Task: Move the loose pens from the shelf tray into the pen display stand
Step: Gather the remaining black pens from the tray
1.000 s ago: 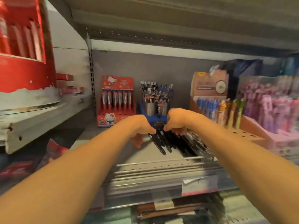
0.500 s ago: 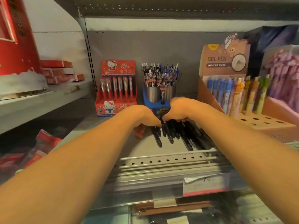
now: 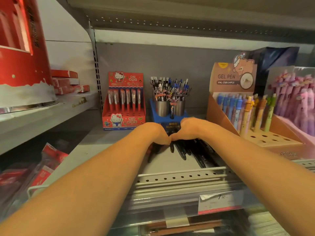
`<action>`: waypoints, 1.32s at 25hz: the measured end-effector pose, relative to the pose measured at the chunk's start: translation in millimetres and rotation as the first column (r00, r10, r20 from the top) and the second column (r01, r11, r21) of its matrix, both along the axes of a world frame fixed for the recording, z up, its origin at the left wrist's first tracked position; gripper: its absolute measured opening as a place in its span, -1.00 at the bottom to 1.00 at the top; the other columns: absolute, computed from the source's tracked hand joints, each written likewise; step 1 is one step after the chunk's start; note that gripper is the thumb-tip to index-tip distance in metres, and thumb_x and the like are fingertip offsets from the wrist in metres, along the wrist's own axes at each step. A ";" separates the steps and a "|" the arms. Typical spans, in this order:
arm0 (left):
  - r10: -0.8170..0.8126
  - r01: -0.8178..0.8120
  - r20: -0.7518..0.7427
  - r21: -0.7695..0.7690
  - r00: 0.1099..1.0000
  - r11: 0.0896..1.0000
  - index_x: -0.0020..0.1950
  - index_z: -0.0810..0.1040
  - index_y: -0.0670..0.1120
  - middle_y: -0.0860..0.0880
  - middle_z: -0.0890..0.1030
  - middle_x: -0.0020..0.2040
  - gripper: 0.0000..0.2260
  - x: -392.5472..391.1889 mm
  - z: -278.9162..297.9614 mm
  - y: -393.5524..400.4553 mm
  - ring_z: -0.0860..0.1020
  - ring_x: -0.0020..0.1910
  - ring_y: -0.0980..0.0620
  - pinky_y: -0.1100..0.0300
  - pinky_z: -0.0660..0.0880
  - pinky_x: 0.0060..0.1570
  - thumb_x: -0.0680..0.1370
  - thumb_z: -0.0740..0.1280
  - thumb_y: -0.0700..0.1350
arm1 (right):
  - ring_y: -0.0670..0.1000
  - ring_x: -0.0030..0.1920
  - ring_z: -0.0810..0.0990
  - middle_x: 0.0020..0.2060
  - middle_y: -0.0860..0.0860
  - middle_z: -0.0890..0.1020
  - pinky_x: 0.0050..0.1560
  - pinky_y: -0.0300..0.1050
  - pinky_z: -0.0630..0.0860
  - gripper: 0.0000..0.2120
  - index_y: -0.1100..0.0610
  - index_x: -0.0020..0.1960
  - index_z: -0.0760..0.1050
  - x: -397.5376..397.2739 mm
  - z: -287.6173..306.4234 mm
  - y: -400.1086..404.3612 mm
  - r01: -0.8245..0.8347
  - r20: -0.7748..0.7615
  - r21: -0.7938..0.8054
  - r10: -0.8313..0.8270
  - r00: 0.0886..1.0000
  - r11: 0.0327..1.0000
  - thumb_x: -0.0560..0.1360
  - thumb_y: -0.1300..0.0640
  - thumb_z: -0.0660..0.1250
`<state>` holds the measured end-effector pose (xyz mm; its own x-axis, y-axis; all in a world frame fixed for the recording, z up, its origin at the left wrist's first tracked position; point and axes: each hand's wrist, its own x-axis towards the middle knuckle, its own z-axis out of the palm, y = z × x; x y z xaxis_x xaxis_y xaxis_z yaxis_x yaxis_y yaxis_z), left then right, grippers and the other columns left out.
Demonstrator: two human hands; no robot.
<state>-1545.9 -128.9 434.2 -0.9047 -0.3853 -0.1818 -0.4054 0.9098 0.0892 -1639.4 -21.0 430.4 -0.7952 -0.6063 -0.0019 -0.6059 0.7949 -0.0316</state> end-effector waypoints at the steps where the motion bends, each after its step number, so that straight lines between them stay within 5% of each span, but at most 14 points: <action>1: -0.010 0.011 0.016 -0.001 1.000 1.000 0.22 0.51 -0.17 -0.09 0.55 -0.08 -0.64 -0.6 -0.1 -0.8 0.58 -0.17 -0.08 0.09 0.54 -0.16 0.63 0.24 0.09 | -0.04 -0.23 0.46 -0.18 -0.02 0.47 -0.34 -0.11 0.31 -0.52 0.06 -0.14 0.37 0.3 -0.5 0.3 0.006 -0.002 -0.009 -0.006 1.000 1.000 0.47 -0.36 0.35; 4: -0.026 0.027 0.044 -0.027 0.999 0.999 0.11 0.51 -0.16 -0.10 0.57 -0.11 -0.73 0.8 -1.2 -1.4 0.52 -0.30 -0.03 0.13 0.45 -0.33 0.63 0.23 0.03 | -0.04 -0.25 0.47 -0.20 -0.01 0.48 -0.34 -0.10 0.33 -0.58 0.03 -0.19 0.34 3.8 -0.7 2.0 0.010 -0.011 -0.030 -0.011 1.000 1.000 0.50 -0.29 0.36; 7: -0.055 0.057 0.038 -0.052 0.998 0.997 0.35 0.46 -0.13 -0.13 0.51 0.10 -0.64 0.7 -1.3 -0.1 0.54 -0.02 -0.12 0.05 0.49 -0.05 0.64 0.19 0.03 | -0.02 -0.26 0.46 -0.19 0.01 0.47 -0.32 -0.10 0.37 -0.66 0.04 -0.17 0.33 10.8 1.6 1.7 0.004 -0.008 -0.011 -0.004 1.000 1.000 0.55 -0.18 0.34; 11: -0.007 0.005 0.016 0.109 1.000 0.994 0.52 0.30 -0.14 -0.16 0.39 0.48 -0.54 4.9 3.5 0.0 0.42 0.42 -0.17 -0.03 0.42 0.33 0.67 0.12 0.04 | -0.02 -0.32 0.42 -0.22 0.02 0.44 -0.38 -0.15 0.34 -0.70 0.06 -0.18 0.33 21.0 6.5 -0.1 -0.010 -0.008 0.063 0.011 1.000 0.998 0.60 -0.10 0.28; 17: -0.008 0.019 -0.049 0.234 0.999 0.972 0.54 0.26 -0.12 -0.14 0.32 0.53 -0.59 15.8 8.8 2.7 0.31 0.50 -0.12 -0.01 0.30 0.43 0.69 0.08 -0.04 | -0.01 -0.32 0.43 -0.24 0.02 0.45 -0.30 -0.11 0.39 -0.68 0.07 -0.19 0.35 24.3 4.3 -2.3 0.014 -0.020 0.050 -0.013 1.000 0.999 0.60 -0.12 0.28; 20: -0.019 0.026 -0.034 0.200 0.999 0.979 0.51 0.31 -0.13 -0.18 0.40 0.46 -0.59 12.8 6.8 0.3 0.42 0.40 -0.15 -0.02 0.39 0.34 0.68 0.09 -0.03 | 0.00 -0.26 0.47 -0.23 -0.01 0.47 -0.23 -0.08 0.40 -0.70 0.07 -0.13 0.40 26.1 0.8 -6.3 0.027 -0.053 0.064 -0.023 0.998 0.998 0.60 -0.15 0.25; 24: 0.003 -0.003 0.004 0.137 1.000 0.991 0.20 0.45 -0.16 -0.10 0.47 -0.06 -0.74 5.7 1.6 -6.3 0.46 -0.19 -0.06 0.08 0.45 -0.10 0.66 0.18 0.00 | 0.09 -0.05 0.51 -0.08 0.02 0.51 -0.08 0.00 0.43 -0.72 0.07 0.15 0.47 32.8 -1.0 -14.5 0.040 -0.145 0.166 -0.015 0.989 0.985 0.63 -0.12 0.21; 29: 0.043 -0.021 -0.122 0.183 0.992 0.983 -0.22 0.44 -0.15 -0.09 0.46 -0.27 -0.72 -2.3 -3.8 -11.9 0.41 -0.33 -0.05 0.09 0.40 -0.17 0.65 0.19 -0.08 | 0.11 -0.04 0.48 -0.02 0.05 0.48 -0.04 0.01 0.42 -0.68 0.11 0.29 0.50 34.4 -1.5 -17.3 0.043 -0.191 0.222 0.000 0.982 0.974 0.64 -0.03 0.21; 33: 0.147 -0.073 -0.261 0.274 0.954 0.959 0.07 0.45 -0.20 -0.09 0.43 -0.24 -0.81 -2.5 0.2 -12.2 0.44 -0.26 -0.06 0.09 0.39 -0.22 0.68 0.17 -0.08 | 0.10 -0.01 0.47 0.00 0.03 0.47 0.00 0.00 0.39 -0.64 0.08 0.31 0.49 34.9 -6.7 -20.1 0.083 -0.233 0.237 -0.026 0.972 0.968 0.65 -0.10 0.17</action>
<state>-1548.4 -141.1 434.4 -0.8880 -0.4583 -0.0382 -0.4272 0.7912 0.4376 -1604.5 -41.0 423.7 -0.8238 -0.5655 0.0400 -0.5300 0.7933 0.2997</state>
